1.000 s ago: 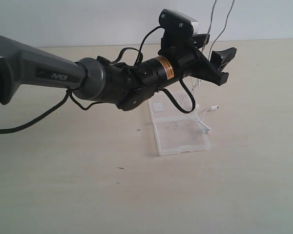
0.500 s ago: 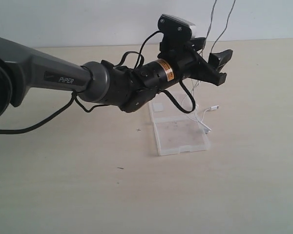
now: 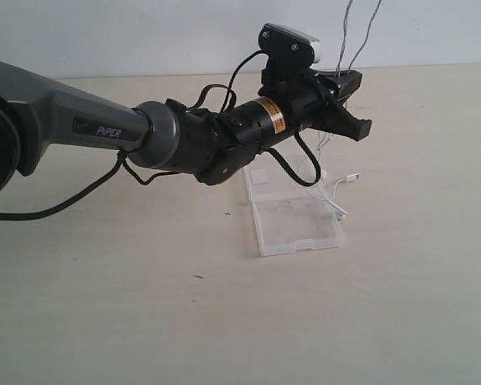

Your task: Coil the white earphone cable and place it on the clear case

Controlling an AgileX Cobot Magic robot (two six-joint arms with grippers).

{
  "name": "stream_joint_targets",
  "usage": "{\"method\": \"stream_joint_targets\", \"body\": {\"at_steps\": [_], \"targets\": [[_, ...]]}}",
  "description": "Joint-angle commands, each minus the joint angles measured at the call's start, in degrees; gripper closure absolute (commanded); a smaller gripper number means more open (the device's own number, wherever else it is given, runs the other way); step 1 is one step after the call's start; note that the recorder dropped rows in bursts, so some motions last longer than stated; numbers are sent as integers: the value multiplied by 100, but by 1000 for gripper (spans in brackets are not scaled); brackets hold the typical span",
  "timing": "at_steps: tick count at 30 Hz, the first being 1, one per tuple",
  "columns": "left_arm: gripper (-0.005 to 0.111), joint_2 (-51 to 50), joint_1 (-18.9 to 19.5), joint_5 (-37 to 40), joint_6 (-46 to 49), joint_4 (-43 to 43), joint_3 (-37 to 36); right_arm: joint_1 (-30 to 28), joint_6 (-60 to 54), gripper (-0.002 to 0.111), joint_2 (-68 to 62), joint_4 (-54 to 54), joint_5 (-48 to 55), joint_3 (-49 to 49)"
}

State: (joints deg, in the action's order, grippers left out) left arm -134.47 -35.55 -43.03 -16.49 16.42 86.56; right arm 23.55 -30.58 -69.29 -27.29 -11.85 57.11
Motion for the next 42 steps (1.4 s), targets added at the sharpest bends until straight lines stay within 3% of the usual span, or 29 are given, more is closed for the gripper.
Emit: {"method": "stream_joint_targets", "body": {"at_steps": [1,8,19,27,42], "targets": [[107,2,13,5,-7,-17,35,-35,-38,108,-12,40,-12,-1],[107,39,13,151,-31,27,-2,-35,-38,108,322,7,121,-14],[107,831,25,2169,-313,571,-2,-709,49,108,468,-277,-156,-736],[107,1052,25,2511,-324,695,-2,-1062,77,108,468,-497,-358,-1217],[107,1768,69,3235,-312,1214,-2,-1064,198,108,226,-781,-968,-2072]]}}
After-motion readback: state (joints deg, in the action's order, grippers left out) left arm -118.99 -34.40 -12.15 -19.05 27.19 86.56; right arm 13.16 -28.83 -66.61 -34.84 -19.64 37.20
